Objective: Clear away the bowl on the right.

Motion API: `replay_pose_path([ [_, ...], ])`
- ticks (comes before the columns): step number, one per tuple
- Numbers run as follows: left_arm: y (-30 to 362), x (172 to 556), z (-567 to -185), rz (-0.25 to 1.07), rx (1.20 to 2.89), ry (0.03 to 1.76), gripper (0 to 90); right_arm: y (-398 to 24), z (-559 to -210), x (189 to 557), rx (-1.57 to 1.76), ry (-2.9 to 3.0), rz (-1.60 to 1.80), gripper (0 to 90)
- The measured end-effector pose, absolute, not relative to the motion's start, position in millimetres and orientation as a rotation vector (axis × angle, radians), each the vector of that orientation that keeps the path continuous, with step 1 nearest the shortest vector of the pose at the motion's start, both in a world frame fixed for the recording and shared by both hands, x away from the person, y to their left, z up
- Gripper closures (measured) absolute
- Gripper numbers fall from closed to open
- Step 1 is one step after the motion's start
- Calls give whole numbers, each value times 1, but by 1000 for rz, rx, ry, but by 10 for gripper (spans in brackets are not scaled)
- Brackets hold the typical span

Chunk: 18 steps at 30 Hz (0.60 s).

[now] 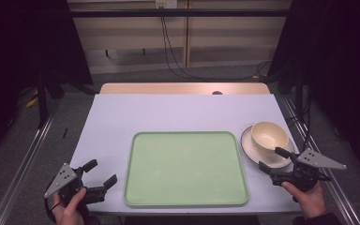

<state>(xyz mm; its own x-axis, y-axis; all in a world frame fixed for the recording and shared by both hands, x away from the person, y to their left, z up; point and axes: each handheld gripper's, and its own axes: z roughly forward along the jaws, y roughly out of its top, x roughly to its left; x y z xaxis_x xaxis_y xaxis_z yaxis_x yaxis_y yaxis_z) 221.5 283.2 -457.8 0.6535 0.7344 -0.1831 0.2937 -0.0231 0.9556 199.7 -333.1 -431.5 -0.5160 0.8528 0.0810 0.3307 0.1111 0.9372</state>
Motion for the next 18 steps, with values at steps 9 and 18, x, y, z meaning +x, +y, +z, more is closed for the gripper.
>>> replay_pose_path([
  [9, 282, 221, -458, 438, 1599, 875, 13, -341, -428, 200, 1155, 1888, 1408, 146],
  [18, 283, 221, -458, 435, 1601, 871, 13, -343, -428, 203, 1164, 1889, 1396, 161],
])
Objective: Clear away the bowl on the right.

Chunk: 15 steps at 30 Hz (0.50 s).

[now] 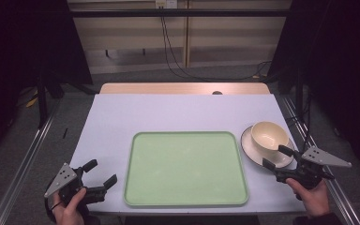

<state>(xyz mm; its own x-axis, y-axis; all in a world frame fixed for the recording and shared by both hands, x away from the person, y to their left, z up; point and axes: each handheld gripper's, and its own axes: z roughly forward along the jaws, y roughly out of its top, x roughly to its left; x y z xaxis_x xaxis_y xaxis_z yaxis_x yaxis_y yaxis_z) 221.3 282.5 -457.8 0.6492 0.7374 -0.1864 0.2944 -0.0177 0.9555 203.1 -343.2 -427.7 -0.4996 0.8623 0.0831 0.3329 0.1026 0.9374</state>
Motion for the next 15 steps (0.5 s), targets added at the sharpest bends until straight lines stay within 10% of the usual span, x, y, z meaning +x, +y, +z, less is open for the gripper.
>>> replay_pose_path([
  [15, 283, 222, -458, 432, 1604, 874, 13, -367, -414, 214, 1240, 1843, 1383, 193],
])
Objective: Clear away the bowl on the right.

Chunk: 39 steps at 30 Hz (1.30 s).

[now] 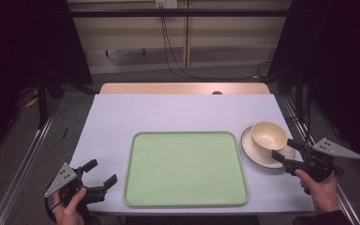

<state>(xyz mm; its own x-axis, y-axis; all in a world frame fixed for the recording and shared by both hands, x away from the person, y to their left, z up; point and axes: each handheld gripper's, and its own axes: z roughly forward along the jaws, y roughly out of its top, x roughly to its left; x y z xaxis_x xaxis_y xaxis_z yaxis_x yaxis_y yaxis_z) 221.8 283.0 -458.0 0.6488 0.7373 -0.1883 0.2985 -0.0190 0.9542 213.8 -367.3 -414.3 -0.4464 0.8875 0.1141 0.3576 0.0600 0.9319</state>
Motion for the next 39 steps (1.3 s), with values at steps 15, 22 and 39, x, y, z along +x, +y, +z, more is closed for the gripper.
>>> replay_pose_path([
  [15, 283, 222, -458, 432, 1602, 878, 13, -389, -409, 229, 1302, 1849, 1304, 212],
  [22, 282, 222, -458, 427, 1601, 878, 13, -398, -403, 244, 1317, 1871, 1253, 234],
  [39, 282, 223, -459, 424, 1602, 878, 13, -409, -408, 282, 1428, 2005, 1090, 279],
])
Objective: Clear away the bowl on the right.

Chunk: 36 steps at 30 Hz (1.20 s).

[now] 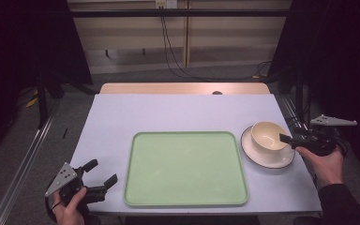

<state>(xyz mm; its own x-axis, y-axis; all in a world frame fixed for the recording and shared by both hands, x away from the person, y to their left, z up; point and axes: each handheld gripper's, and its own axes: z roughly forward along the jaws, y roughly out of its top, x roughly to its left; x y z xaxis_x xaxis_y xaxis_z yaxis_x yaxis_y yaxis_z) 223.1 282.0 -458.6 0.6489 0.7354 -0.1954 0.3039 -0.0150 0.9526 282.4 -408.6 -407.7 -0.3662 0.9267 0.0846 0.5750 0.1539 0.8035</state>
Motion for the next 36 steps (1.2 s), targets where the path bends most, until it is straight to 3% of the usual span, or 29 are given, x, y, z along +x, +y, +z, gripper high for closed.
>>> replay_pose_path([
  [7, 282, 224, -459, 425, 1603, 876, 13, -416, -417, 302, 1515, 2031, 993, 266],
  [13, 282, 223, -459, 422, 1603, 875, 13, -414, -419, 319, 1584, 2111, 941, 414],
  [28, 282, 224, -459, 424, 1609, 872, 13, -411, -436, 330, 1691, 2167, 846, 558],
  [34, 282, 224, -459, 422, 1612, 871, 13, -410, -437, 333, 1701, 2161, 797, 554],
  [36, 282, 224, -459, 419, 1613, 870, 13, -409, -438, 335, 1714, 2178, 790, 600],
])
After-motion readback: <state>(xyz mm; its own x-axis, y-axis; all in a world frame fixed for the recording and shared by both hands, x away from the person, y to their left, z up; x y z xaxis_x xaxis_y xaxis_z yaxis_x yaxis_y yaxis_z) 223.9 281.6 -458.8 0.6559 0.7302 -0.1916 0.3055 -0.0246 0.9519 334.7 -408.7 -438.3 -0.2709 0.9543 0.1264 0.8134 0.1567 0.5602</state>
